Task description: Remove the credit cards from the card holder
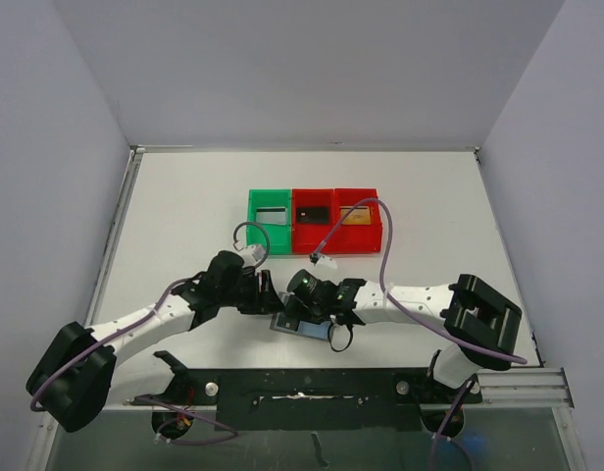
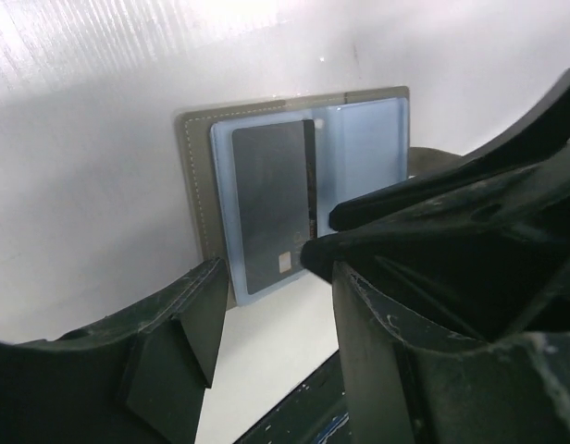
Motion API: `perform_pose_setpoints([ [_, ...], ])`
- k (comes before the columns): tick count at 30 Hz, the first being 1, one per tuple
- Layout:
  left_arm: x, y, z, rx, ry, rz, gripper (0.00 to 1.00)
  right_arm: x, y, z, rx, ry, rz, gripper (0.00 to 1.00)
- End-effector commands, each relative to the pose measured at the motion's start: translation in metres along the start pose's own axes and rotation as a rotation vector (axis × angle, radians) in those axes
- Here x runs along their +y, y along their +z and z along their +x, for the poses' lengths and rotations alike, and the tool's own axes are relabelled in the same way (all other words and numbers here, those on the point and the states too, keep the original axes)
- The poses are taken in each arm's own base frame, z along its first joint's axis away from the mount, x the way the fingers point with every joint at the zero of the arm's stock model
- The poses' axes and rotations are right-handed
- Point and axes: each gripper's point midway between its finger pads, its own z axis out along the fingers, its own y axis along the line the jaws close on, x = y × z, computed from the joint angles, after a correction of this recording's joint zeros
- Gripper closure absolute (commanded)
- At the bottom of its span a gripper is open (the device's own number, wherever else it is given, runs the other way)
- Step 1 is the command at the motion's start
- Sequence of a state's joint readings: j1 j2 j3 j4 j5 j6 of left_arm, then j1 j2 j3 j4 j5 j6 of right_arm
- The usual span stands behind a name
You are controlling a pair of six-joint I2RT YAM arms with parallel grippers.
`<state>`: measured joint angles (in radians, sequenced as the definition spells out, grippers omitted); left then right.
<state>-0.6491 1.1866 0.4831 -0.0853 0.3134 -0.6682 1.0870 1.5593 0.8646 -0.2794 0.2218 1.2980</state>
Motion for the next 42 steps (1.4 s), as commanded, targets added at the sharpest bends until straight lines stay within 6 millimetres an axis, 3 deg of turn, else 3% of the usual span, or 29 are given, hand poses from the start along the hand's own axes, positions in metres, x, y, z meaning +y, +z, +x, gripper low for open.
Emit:
perform_pose_setpoints([
  [1,-0.028,-0.012,-0.019,-0.101,0.053,0.120,0.53,-0.003,0.007,-0.009,-0.087,0.052,0.070,0.62],
  [4,-0.026,-0.014,-0.019,-0.130,0.060,0.121,0.54,0.002,0.002,-0.014,-0.129,0.050,0.051,0.62],
  [15,-0.022,0.002,-0.015,-0.125,0.081,0.132,0.56,-0.030,0.016,-0.006,-0.106,0.064,-0.014,0.61],
  [22,-0.016,0.008,-0.012,-0.113,0.090,0.077,0.68,-0.038,0.026,0.009,-0.079,0.085,-0.049,0.67],
  [26,-0.007,0.015,0.002,-0.061,0.074,0.047,0.79,-0.044,0.025,0.007,-0.088,0.051,0.005,0.69],
  [29,0.001,0.020,0.016,-0.028,0.050,0.049,0.83,-0.045,0.022,0.004,-0.093,0.001,0.052,0.69],
  [35,0.009,0.023,0.018,-0.027,0.025,0.006,1.00,-0.039,0.022,0.007,-0.082,0.012,0.002,0.67],
  [42,0.008,0.024,0.031,-0.007,-0.017,0.023,1.00,-0.024,0.012,0.004,-0.086,0.055,-0.144,0.66],
])
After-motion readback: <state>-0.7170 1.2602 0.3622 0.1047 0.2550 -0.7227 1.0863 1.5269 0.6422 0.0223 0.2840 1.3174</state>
